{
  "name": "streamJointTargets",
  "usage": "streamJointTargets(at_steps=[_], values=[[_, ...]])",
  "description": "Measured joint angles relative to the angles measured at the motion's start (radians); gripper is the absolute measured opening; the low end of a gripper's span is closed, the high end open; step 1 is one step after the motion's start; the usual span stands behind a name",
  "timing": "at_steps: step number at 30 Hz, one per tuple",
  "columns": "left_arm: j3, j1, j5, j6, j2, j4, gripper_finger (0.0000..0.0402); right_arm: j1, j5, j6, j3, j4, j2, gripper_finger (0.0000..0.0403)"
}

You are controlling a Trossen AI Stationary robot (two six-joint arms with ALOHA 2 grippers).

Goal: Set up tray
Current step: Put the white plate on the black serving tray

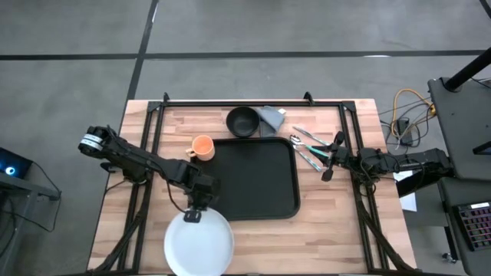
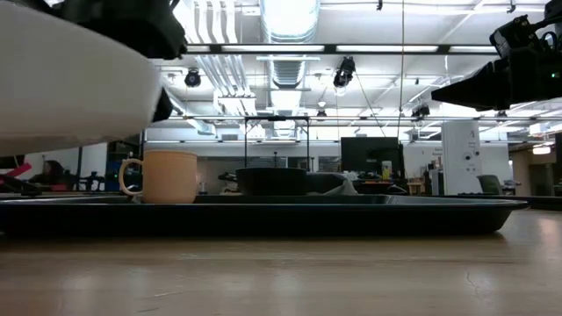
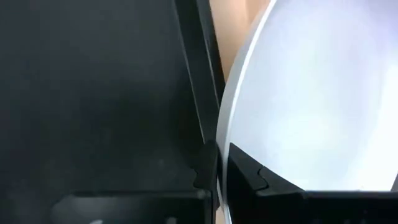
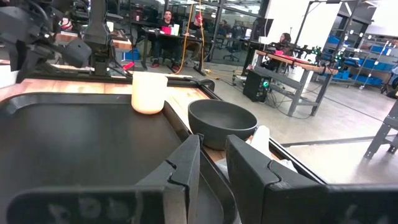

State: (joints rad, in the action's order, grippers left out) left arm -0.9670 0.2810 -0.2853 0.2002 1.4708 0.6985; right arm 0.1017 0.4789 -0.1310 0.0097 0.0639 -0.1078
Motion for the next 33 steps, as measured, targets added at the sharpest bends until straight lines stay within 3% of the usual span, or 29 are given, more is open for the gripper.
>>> streamJointTargets(at_steps=[7, 19, 23, 33], values=[[-0.001, 0.000, 0.100, 0.075, 0.000, 0.001, 0.0000, 0.000, 0.000, 0.000, 0.000, 0.000, 0.000, 0.0068], [-0.083, -0.038, 0.121, -0.003, 0.000, 0.174, 0.0000, 0.000, 0.000, 0.000, 0.000, 0.000, 0.000, 0.0068], [-0.155, -0.060, 0.190, -0.071, -0.001, 0.241, 0.0000, 0.000, 0.000, 0.000, 0.000, 0.000, 0.000, 0.0068], [-0.279, -0.178, 0.196, -0.291, 0.023, 0.285, 0.0000, 0.000, 0.000, 0.000, 0.000, 0.000, 0.000, 0.0068]])
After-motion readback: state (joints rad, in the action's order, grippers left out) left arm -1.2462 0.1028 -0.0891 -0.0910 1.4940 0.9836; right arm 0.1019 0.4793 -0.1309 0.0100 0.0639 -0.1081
